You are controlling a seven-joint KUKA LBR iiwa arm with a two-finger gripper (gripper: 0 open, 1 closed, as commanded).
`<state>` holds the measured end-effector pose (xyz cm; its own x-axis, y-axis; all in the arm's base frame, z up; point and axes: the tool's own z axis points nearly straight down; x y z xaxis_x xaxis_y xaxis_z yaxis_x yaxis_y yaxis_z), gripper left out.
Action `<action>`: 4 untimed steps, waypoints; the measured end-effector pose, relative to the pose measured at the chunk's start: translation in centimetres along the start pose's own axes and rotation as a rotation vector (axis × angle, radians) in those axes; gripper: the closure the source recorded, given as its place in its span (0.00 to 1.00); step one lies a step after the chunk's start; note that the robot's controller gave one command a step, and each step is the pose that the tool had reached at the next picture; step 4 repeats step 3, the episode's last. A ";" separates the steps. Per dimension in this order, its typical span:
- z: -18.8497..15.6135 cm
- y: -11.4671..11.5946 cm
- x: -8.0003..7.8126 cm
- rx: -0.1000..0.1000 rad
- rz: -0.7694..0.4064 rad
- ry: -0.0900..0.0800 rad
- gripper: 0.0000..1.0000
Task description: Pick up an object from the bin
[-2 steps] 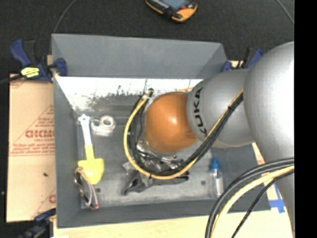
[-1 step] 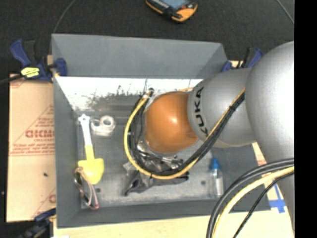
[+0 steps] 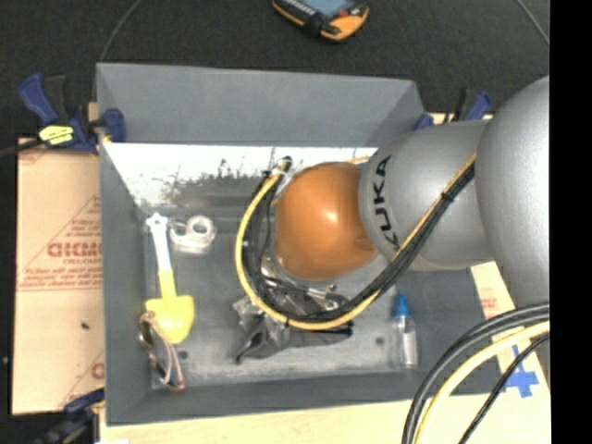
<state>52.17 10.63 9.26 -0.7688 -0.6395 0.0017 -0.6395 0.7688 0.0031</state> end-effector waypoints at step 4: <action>-6.4 0.0 -0.2 0.003 0.000 -0.005 1.00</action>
Offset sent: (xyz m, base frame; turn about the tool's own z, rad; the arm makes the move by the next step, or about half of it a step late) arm 0.0014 0.0001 0.0211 0.0003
